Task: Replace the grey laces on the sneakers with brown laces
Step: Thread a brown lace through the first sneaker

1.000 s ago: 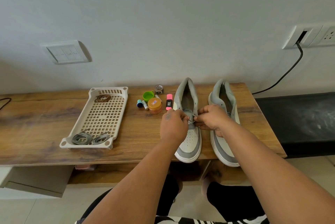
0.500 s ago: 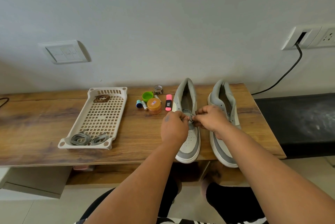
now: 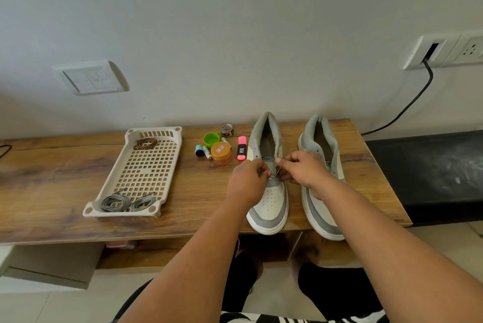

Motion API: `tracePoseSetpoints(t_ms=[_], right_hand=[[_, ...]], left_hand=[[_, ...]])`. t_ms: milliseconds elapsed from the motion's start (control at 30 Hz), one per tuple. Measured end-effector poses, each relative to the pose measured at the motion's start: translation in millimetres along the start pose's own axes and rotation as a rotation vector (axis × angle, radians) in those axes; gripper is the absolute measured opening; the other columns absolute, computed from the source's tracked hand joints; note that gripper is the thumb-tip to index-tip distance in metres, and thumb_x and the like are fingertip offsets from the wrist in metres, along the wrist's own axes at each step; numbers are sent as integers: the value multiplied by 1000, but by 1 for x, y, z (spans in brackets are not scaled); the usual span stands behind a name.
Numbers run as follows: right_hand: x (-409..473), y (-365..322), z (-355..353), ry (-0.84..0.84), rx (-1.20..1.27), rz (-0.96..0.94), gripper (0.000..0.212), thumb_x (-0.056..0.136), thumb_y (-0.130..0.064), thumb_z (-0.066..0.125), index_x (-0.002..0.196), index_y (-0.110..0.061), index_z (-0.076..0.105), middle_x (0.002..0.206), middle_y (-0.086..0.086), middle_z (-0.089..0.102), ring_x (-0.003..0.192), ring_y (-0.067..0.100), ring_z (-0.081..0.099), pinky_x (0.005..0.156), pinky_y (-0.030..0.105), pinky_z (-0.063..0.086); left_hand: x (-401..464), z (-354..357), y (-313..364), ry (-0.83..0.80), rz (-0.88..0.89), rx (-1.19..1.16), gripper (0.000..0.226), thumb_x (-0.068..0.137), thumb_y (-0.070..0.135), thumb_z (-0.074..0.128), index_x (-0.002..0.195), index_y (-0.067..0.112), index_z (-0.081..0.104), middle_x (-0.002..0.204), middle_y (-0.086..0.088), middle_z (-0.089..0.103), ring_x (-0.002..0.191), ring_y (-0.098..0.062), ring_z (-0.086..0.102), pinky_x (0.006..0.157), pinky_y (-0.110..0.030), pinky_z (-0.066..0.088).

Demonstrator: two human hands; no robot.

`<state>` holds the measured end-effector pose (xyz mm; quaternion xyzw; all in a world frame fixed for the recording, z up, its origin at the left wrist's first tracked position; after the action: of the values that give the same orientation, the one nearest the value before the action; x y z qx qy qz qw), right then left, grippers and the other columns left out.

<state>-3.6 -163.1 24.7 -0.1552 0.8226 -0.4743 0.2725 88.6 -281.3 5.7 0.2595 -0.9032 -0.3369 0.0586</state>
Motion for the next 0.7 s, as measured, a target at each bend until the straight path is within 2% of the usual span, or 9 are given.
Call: tracePoseSetpoints(t_ms=[67, 267, 367, 500, 633, 700], right_hand=[[1, 1, 0, -8, -13, -3, 13, 93, -32, 66, 87, -20, 68, 88, 3, 75, 77, 14, 73, 82, 33, 58], [1, 3, -1, -33, -27, 10, 18, 83, -32, 77, 93, -19, 70, 86, -1, 74, 79, 13, 73, 86, 38, 58], [2, 2, 1, 0, -93, -8, 12, 81, -30, 79, 85, -27, 68, 85, -2, 74, 80, 14, 72, 85, 40, 59], [4, 2, 3, 30, -168, -37, 12, 82, -29, 76, 82, -33, 65, 91, -2, 73, 88, 17, 70, 86, 43, 57], [4, 2, 2, 14, -129, -24, 15, 83, -24, 76, 80, -33, 64, 88, 0, 74, 85, 17, 71, 86, 43, 58], [4, 3, 1, 7, -101, -16, 12, 84, -22, 75, 84, -29, 65, 88, 1, 74, 82, 16, 72, 86, 41, 58]], left_hand=[[2, -1, -2, -34, -5, -55, 7, 98, 25, 58, 94, 21, 63, 95, 0, 62, 86, -15, 54, 65, -25, 37], [4, 2, -5, -84, 32, -18, 10, 98, 26, 56, 89, 25, 55, 96, -3, 55, 93, -21, 51, 73, -29, 37], [2, -2, -6, -67, 106, 64, 9, 100, 28, 53, 98, 20, 57, 100, -2, 49, 98, -20, 44, 77, -29, 37], [1, -7, -2, 16, 190, 241, 20, 100, 31, 52, 111, 18, 62, 109, -1, 50, 104, -18, 43, 85, -34, 48], [2, -2, -3, -19, 118, 99, 11, 99, 28, 56, 101, 19, 62, 101, 1, 50, 99, -18, 48, 76, -27, 39], [4, 0, -4, -49, 78, 24, 6, 98, 26, 57, 93, 22, 59, 98, 1, 50, 96, -19, 50, 76, -27, 38]])
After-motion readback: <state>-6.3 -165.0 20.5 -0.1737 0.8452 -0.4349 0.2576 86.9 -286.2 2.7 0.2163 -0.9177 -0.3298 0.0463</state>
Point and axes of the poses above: each hand's wrist, its own x-axis towards the middle knuckle, its own z-axis out of the palm, y = z × x, the point moved 1 cm from there along x, towards the middle knuckle
